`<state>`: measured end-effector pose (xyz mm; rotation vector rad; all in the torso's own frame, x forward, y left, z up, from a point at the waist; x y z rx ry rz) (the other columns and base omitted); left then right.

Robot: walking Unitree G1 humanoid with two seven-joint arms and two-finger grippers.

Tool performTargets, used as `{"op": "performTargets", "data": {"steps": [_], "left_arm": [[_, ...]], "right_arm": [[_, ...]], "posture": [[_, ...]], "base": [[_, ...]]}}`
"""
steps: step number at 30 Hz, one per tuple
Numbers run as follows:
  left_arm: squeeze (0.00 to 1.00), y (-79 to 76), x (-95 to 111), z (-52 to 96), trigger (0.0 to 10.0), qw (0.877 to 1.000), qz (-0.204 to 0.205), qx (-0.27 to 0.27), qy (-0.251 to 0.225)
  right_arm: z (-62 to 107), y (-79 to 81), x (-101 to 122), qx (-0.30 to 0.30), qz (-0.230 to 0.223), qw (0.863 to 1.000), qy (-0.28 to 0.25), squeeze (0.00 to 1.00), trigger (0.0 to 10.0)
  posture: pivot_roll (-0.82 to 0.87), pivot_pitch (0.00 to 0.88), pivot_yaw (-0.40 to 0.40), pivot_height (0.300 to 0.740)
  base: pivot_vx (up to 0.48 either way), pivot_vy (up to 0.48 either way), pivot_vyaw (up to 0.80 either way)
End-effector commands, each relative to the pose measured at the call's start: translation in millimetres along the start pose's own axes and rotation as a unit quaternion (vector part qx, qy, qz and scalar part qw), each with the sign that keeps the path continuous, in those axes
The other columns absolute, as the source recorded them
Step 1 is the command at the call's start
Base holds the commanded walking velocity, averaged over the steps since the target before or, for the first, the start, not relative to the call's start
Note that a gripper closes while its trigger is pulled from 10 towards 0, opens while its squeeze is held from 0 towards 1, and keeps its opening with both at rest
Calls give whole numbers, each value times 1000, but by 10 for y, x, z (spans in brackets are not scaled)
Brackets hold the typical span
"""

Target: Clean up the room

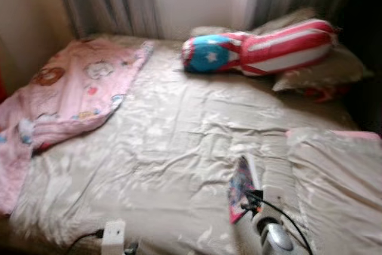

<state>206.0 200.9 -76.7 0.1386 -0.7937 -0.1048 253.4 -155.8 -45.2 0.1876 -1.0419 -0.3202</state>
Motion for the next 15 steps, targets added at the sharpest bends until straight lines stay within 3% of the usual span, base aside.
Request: {"op": "performTargets", "data": {"steps": [1,6,11,15], "left_arm": [[0,-74,24,-4,10000,1000,-5,-10,-8],[0,-52,223,-47,10000,999,3,-4,-45],[0,-40,632,-72,10000,989,21,-3,-144],[0,-32,763,-56,10000,983,12,2,-183]], "right_arm": [[-8,-84,105,-9,5,1000,-24,0,10000],[-14,-59,125,2,12,1000,-29,0,10000],[-39,34,191,27,9,999,-46,0,10000],[-50,82,240,39,7,997,-60,0,10000]], "posture": [[-56,0,-35,740],[-64,0,-31,740],[-70,5,-22,740],[-68,8,-21,740]], "base": [[0,0,0],[0,0,0],[0,0,0],[0,0,0]]}}
Point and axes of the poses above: a point about 5 cm out from each wrist's last joint towards the gripper, its own z axis pointing back from the gripper into the wrist, its own x axis along the axis of the wrist's last joint, y = z × x, the point moved 1 cm from there along -z, pointing out of the wrist towards the gripper, and after that the axes turned 9 degrees about -z, right-handed, at the moved point
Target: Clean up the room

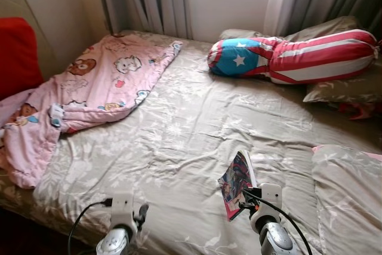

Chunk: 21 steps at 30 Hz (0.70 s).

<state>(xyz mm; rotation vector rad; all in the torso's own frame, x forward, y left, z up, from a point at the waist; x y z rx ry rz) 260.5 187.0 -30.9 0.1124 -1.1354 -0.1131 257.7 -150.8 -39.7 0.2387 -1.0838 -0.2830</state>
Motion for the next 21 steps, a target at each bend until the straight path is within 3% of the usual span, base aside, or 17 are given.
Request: {"op": "performTargets", "data": {"steps": [1,3,6,10,18,21], "left_arm": [[0,16,70,-7,10000,1000,1,5,-25],[0,92,141,17,10000,998,0,21,-60],[0,150,162,38,10000,997,0,29,-74],[0,124,261,35,10000,994,-10,14,-104],[0,111,635,22,10000,982,4,19,-187],[0,79,658,40,10000,981,-3,12,-196]], "right_arm": [[-54,24,220,9,0,999,-54,0,10000],[-78,83,327,23,-16,996,-84,0,10000],[-82,92,396,25,-36,993,-107,0,10000],[-72,39,519,-1,-75,986,-150,0,10000],[59,125,674,21,-39,974,-221,0,10000],[69,124,691,19,-37,973,-226,0,10000]], "posture": [[-69,11,-19,740],[-80,11,-17,740],[-73,9,-23,740],[-66,10,-33,740],[-65,0,-39,740],[-73,0,-35,740]], "base": [[0,0,0],[0,0,0],[0,0,0],[0,0,0],[0,0,0],[0,0,0]]}}
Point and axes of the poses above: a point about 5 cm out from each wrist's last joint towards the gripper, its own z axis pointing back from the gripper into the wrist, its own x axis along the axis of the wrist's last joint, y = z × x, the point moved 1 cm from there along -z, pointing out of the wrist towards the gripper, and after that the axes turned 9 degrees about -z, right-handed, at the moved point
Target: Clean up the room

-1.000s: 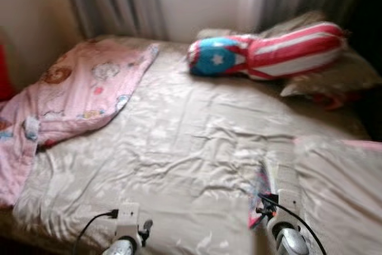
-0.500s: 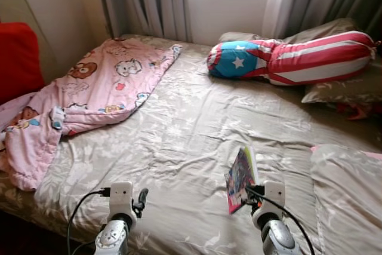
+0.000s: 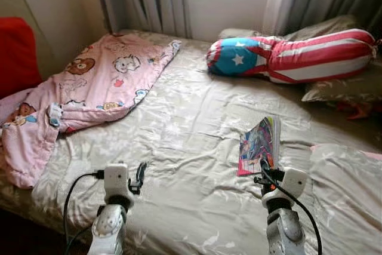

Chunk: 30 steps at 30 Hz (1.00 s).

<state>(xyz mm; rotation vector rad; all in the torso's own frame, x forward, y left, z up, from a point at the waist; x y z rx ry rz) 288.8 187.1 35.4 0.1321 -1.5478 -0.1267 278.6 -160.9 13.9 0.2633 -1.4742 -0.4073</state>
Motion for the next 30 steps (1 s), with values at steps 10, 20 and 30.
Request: {"op": "performTargets", "data": {"steps": [10,20,30], "left_arm": [[0,10,4,49,10000,1000,20,11,1],[0,72,48,29,10000,1000,24,18,2],[0,85,54,34,10000,1000,26,14,7]], "right_arm": [[-59,28,134,-3,25,1000,-14,0,10000],[-16,89,89,5,34,999,-8,0,10000],[-19,80,37,-2,37,999,21,0,10000]], "posture": [[-74,0,-27,715],[-68,0,-31,675],[-68,7,-28,660]], "base": [[0,0,0],[0,0,0],[0,0,0]]}}
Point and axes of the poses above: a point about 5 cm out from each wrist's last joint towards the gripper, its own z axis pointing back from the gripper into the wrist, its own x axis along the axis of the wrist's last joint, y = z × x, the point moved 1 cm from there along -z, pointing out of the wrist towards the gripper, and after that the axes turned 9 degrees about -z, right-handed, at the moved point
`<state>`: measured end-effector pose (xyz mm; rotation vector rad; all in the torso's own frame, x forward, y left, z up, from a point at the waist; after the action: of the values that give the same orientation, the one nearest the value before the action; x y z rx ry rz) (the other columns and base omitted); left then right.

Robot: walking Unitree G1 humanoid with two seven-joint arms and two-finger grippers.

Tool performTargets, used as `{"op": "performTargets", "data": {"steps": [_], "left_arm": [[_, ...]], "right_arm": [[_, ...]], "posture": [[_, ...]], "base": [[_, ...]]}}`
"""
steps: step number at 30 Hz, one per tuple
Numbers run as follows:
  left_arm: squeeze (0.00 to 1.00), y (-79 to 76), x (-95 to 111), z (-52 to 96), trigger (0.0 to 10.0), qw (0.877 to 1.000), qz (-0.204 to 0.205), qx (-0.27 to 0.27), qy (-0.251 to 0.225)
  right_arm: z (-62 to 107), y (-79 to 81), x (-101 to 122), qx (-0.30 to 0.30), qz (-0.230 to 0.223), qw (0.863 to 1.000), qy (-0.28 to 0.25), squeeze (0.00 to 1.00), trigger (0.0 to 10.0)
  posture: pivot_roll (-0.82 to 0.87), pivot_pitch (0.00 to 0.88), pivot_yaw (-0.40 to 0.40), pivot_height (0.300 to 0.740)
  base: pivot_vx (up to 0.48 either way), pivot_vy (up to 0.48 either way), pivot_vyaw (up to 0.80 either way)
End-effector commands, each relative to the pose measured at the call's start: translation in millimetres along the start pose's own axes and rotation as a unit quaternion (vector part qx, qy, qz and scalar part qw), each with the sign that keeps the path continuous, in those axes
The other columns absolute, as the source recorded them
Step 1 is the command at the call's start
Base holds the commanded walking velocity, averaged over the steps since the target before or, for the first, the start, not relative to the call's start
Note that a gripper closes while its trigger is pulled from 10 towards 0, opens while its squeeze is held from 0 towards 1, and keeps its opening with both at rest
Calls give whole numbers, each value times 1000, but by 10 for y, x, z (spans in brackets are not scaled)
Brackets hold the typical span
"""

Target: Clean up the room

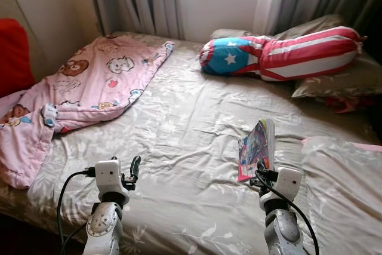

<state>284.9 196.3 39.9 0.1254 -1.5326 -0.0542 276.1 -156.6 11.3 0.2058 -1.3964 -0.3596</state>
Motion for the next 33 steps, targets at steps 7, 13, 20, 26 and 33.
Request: {"op": "performTargets", "data": {"steps": [7,13,20,26,33], "left_arm": [[0,-45,54,-17,10000,1000,6,-11,-5],[0,-52,66,-19,10000,1000,6,-14,-4],[0,-57,82,-18,10000,1000,7,-13,-8],[0,-51,90,-31,10000,1000,6,-12,-7],[0,-62,101,-38,10000,1000,10,-17,-7]], "right_arm": [[-11,55,100,12,-1,1000,-28,0,10000],[-14,61,86,13,-3,1000,-22,0,10000],[-18,86,58,20,-7,1000,-14,0,10000],[-34,106,49,28,-11,1000,-9,0,10000],[-45,109,25,32,-15,999,-2,0,10000]], "posture": [[-63,18,-28,655],[-62,25,-27,655],[-60,26,-26,655],[-58,30,-22,655],[-57,31,-21,655]], "base": [[0,0,0],[0,0,0],[0,0,0],[0,0,0],[0,0,0]]}}
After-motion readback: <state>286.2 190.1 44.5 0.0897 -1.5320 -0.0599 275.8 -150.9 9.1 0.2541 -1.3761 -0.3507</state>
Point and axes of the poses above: a point about 5 cm out from each wrist's last joint towards the gripper, its own z axis pointing back from the gripper into the wrist, its own x axis along the axis of the wrist's last joint, y = z × x, the point moved 1 cm from there along -z, pointing out of the wrist towards the gripper, and after that the axes turned 9 degrees about -z, right-handed, at the moved point
